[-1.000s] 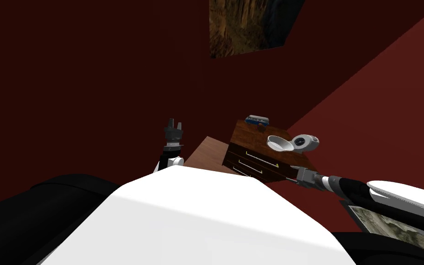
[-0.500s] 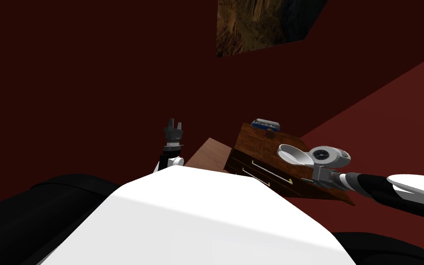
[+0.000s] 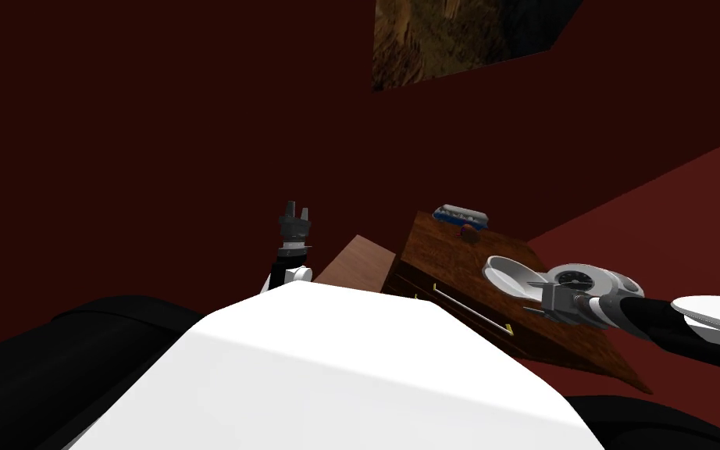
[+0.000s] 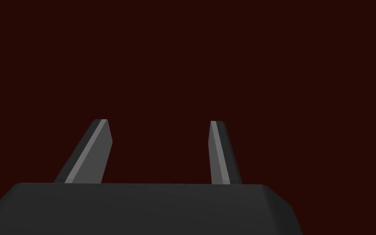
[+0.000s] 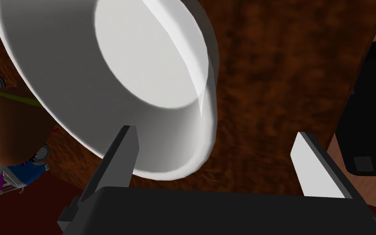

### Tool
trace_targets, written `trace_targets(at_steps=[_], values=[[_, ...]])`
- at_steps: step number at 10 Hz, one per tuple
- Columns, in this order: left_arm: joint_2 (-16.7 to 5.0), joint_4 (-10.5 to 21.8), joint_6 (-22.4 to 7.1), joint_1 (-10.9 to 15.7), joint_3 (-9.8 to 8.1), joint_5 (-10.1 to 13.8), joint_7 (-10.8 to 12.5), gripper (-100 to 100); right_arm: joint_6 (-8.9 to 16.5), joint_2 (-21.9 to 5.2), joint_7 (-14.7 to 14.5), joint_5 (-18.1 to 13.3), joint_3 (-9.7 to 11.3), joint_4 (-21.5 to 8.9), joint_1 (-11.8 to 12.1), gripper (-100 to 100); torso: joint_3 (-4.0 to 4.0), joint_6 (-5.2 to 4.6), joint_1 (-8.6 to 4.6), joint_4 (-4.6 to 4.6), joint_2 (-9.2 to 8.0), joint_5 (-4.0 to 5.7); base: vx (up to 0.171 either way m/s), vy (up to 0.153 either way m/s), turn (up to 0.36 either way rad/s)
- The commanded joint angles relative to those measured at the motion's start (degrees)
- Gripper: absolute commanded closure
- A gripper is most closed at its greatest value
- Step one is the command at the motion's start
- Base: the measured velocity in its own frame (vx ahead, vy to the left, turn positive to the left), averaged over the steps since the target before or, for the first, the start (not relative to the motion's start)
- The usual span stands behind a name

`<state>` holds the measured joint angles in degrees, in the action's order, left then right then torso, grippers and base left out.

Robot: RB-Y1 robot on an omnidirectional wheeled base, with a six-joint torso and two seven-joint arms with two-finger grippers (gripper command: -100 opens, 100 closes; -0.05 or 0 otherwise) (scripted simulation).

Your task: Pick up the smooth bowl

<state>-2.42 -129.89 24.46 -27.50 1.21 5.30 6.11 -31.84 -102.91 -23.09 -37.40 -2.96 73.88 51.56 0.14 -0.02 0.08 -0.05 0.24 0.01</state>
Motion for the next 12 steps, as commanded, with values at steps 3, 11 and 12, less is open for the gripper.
trace_targets(at_steps=[3, 11, 12], values=[[0.0, 0.0, 0.0, 0.0, 0.0, 0.0, 0.0, 0, 1.2, 2.0, -0.8, -0.5, 0.9, 0.2, -0.1, -100, -0.11, 0.0, -0.01, 0.05, -0.16, 0.0, 0.023, -0.009, 0.055], [0.0, 0.0, 0.0, 0.0, 0.0, 0.0, 0.0, 0, 1.5, 3.7, -1.4, -1.0, 2.7, -0.2, -1.5, 100, -0.18, -0.02, 0.03, 0.1, -0.27, -0.03, 0.01, -0.006, 0.019], [0.0, 0.0, 0.0, 0.0, 0.0, 0.0, 0.0, 0, 1.5, 3.7, -1.4, -1.0, 2.7, -0.2, -1.5, 0, -0.19, -0.02, 0.04, 0.11, -0.28, -0.05, 0.0, 0.0, 0.0]])
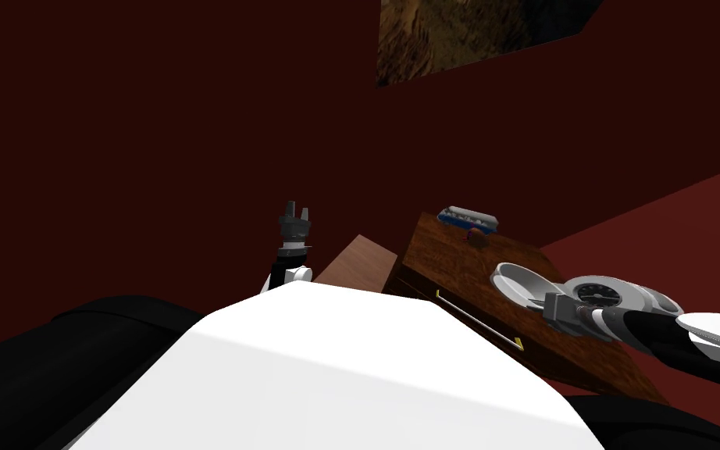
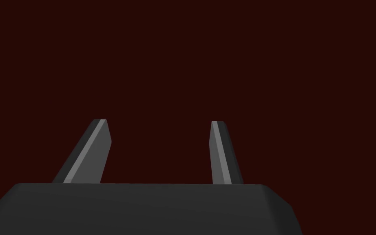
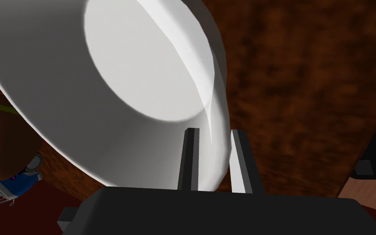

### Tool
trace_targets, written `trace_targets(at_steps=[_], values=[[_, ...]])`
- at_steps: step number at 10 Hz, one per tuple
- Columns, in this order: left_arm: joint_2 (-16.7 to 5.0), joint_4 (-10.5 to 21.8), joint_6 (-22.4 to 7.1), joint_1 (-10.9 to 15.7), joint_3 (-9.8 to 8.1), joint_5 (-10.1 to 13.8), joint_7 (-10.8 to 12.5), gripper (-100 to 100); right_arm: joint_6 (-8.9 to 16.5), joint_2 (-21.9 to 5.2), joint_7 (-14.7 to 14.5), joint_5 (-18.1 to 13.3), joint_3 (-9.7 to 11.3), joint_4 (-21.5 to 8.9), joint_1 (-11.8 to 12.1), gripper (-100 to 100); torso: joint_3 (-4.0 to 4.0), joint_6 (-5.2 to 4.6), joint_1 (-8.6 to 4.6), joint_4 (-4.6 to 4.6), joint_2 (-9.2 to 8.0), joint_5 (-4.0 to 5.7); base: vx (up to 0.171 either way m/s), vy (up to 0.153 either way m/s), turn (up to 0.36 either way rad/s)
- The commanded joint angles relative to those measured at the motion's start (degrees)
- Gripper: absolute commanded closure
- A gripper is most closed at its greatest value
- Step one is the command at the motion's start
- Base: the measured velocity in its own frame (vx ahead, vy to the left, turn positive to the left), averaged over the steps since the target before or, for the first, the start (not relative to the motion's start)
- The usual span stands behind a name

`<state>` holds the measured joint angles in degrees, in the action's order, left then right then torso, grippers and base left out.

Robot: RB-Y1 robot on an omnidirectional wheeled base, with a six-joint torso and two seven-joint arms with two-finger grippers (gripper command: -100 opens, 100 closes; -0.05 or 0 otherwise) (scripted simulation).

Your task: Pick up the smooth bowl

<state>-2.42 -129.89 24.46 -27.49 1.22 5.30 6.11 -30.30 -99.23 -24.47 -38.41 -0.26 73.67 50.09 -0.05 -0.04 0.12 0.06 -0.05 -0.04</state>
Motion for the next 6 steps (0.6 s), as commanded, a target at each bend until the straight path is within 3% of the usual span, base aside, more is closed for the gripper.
trace_targets(at_steps=[1, 4, 5, 6], values=[[0.0, 0.0, 0.0, 0.0, 0.0, 0.0, 0.0, 0, -0.1, -1.2, 0.5, 0.5, -1.6, 0.4, 1.4, 100, 0.0, 0.0, 0.0, 0.0, 0.0, 0.0, -0.018, 0.012, -0.066], [0.0, 0.0, 0.0, 0.0, 0.0, 0.0, 0.0, 0, -1.5, -3.7, 1.4, 1.0, -2.7, 0.2, 1.5, 100, -0.12, -0.03, 0.16, 0.07, -0.18, -0.11, -0.036, 0.02, -0.078], [0.0, 0.0, 0.0, 0.0, 0.0, 0.0, 0.0, 0, -1.2, -3.2, 1.3, 0.8, -2.0, 0.2, 1.0, 100, -0.12, -0.02, 0.19, 0.08, -0.18, -0.13, -0.012, 0.008, -0.01], [0.0, 0.0, 0.0, 0.0, 0.0, 0.0, 0.0, 0, -1.3, -3.3, 1.3, 0.8, -2.1, 0.2, 1.1, 0, -0.1, -0.02, 0.17, 0.07, -0.14, -0.13, 0.0, 0.0, 0.0]])
